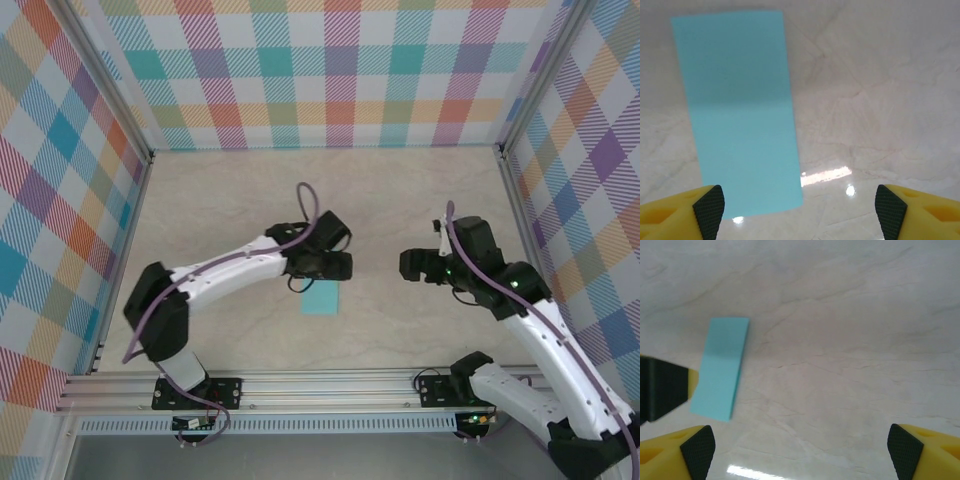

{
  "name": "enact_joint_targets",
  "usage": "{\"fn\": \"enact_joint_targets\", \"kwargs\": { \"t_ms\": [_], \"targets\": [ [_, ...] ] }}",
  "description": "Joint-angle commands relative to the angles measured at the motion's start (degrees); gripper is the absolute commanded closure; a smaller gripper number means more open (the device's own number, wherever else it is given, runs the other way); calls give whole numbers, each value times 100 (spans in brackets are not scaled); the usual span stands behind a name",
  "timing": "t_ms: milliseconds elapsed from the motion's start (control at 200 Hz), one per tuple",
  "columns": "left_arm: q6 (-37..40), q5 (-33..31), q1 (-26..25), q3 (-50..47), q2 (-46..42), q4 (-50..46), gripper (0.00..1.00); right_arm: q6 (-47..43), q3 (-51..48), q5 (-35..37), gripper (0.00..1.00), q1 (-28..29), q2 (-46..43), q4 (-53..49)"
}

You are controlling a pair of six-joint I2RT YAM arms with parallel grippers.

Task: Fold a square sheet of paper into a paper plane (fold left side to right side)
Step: Turn over the paper at the center of the table, then third fold the triangle at the center of the table.

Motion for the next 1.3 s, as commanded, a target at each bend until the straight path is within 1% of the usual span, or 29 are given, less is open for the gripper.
{"fn": "enact_joint_targets", "kwargs": {
  "t_ms": [0, 55, 95, 150, 160, 245, 425, 610, 830, 1295],
  "targets": [
    [180, 772, 659, -926, -554, 1123, 16, 388, -358, -1523, 14, 14, 769, 1212],
    [190, 1090, 961, -1450, -835, 1639, 14, 655, -513, -2057, 16, 27, 1251, 1868],
    [163, 1325, 1166, -1734, -984, 1915, 14, 859, -588, -2316, 18, 58, 1613, 2348],
    [144, 1619, 1414, -2053, -1152, 2239, 14, 1077, -657, -2572, 17, 119, 2118, 2984],
    [131, 1649, 1451, -2111, -1182, 2412, 14, 1102, -655, -2599, 17, 122, 2207, 3085],
    [92, 1961, 1705, -2487, -1388, 2829, 14, 1281, -541, -2702, 17, 176, 2936, 3676],
    [197, 2220, 2034, -2944, -1626, 3071, 13, 1398, 141, -2778, 21, 280, 4364, 4062],
    [206, 2495, 2221, -3233, -1481, 3390, 13, 1359, 888, -2715, 26, 380, 5452, 4083],
    [198, 2691, 2230, -3273, -1202, 3566, 14, 1182, 1485, -2657, 29, 444, 6097, 3781],
    [218, 3176, 2217, -3107, -538, 3647, 17, 844, 1702, -2455, 31, 466, 6571, 3391]
  ]
}}
